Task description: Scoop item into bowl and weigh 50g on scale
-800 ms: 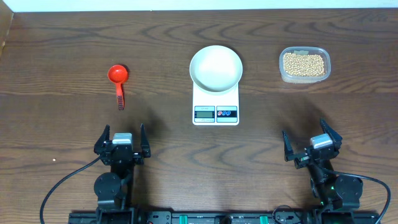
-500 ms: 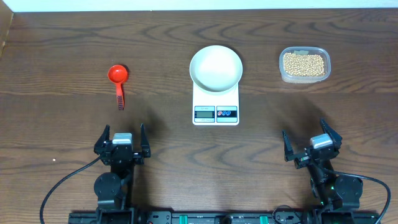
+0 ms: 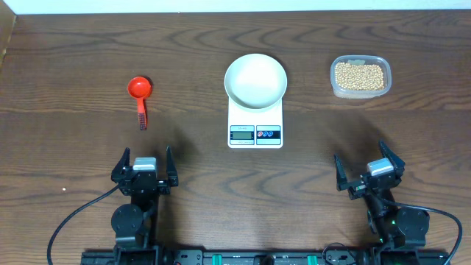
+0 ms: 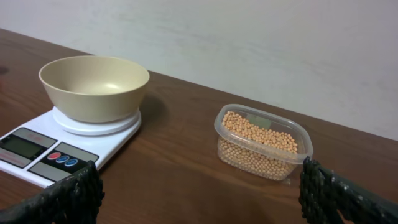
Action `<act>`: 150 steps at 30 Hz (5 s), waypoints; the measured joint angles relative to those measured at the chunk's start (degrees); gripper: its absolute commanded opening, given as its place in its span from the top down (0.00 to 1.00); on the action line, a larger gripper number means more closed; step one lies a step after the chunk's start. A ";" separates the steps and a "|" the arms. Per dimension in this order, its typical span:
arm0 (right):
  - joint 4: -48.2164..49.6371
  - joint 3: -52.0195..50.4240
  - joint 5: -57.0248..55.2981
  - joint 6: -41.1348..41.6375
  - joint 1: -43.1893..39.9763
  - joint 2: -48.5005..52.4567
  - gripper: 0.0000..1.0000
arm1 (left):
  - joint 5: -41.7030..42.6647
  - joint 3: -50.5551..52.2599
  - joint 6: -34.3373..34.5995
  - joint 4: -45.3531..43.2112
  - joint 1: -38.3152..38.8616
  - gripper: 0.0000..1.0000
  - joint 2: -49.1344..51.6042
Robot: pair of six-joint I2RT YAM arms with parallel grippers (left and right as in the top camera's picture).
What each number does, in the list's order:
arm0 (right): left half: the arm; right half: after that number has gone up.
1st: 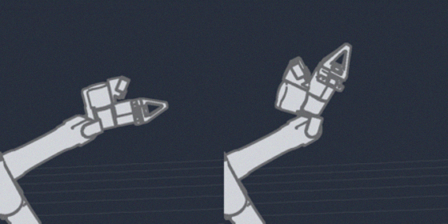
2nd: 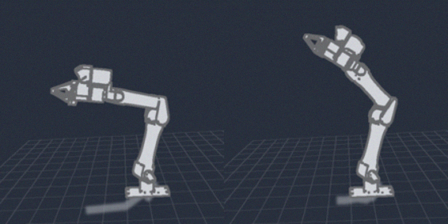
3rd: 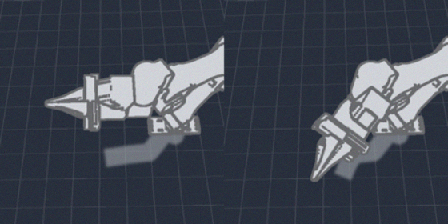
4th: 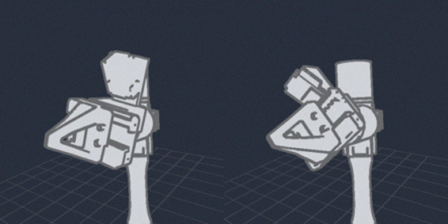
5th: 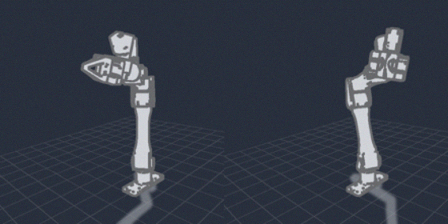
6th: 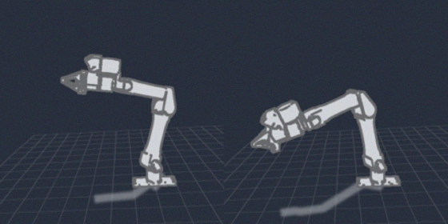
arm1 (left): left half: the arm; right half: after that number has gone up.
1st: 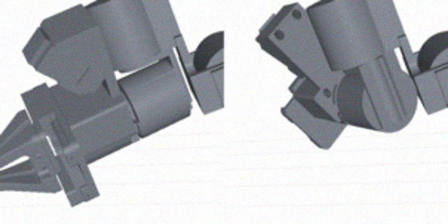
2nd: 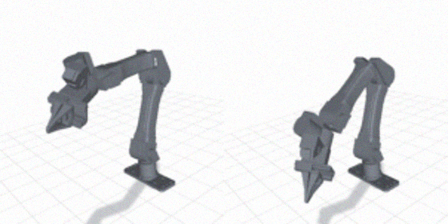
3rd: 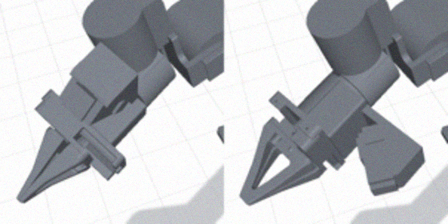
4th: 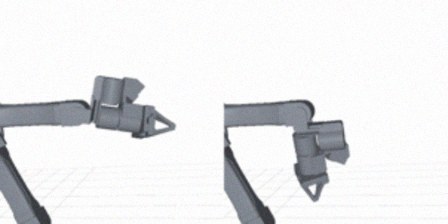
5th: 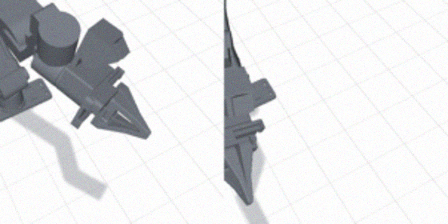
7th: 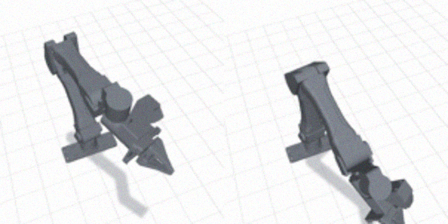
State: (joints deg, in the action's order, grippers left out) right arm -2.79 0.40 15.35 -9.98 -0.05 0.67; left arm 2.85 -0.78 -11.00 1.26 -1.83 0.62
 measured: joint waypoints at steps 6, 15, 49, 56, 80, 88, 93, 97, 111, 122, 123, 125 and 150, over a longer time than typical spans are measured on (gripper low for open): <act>0.00 0.00 0.00 0.00 0.00 0.00 0.01 | 0.00 0.00 0.02 0.00 0.00 0.08 0.00; 0.00 0.00 0.00 0.00 0.00 0.00 0.01 | 0.00 0.00 0.00 0.02 0.00 0.08 0.00; 0.00 0.00 0.00 0.00 0.00 0.00 0.01 | 0.00 0.00 0.02 0.00 0.00 0.08 0.00; 0.00 0.00 0.00 0.00 0.00 0.00 0.01 | 0.00 0.00 0.02 0.00 0.00 0.08 0.00; 0.00 0.00 0.00 0.00 0.02 0.00 0.01 | 0.00 0.00 0.00 0.00 0.00 0.08 0.00; 0.00 0.00 0.00 0.00 0.00 0.00 0.01 | 0.00 0.00 0.02 0.00 0.00 0.08 0.00; 0.00 0.00 0.00 0.00 0.00 0.00 0.01 | 0.00 0.00 0.00 0.00 0.00 0.08 0.00; 0.00 0.00 0.00 0.00 0.02 0.00 0.01 | 0.00 0.00 0.02 0.00 0.00 0.08 0.00; 0.00 0.00 0.00 0.00 0.00 0.02 0.01 | 0.00 0.00 0.02 0.00 0.00 0.08 0.00; 0.00 0.00 0.00 0.00 0.00 0.00 0.01 | 0.00 0.00 0.00 0.00 0.00 0.08 0.00; 0.00 0.00 0.00 0.00 0.00 0.00 0.01 | 0.00 0.00 0.02 0.00 0.00 0.08 0.00; 0.00 0.00 0.00 0.00 0.00 0.00 0.01 | 0.00 0.00 0.02 0.00 0.00 0.08 0.00; -0.02 0.00 0.02 0.00 0.00 0.00 0.01 | 0.33 -2.25 1.14 1.53 -0.02 0.08 7.26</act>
State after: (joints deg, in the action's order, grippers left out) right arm -2.81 0.40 15.38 -9.98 -0.05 0.67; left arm 3.18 -3.03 -9.87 2.79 -1.85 7.88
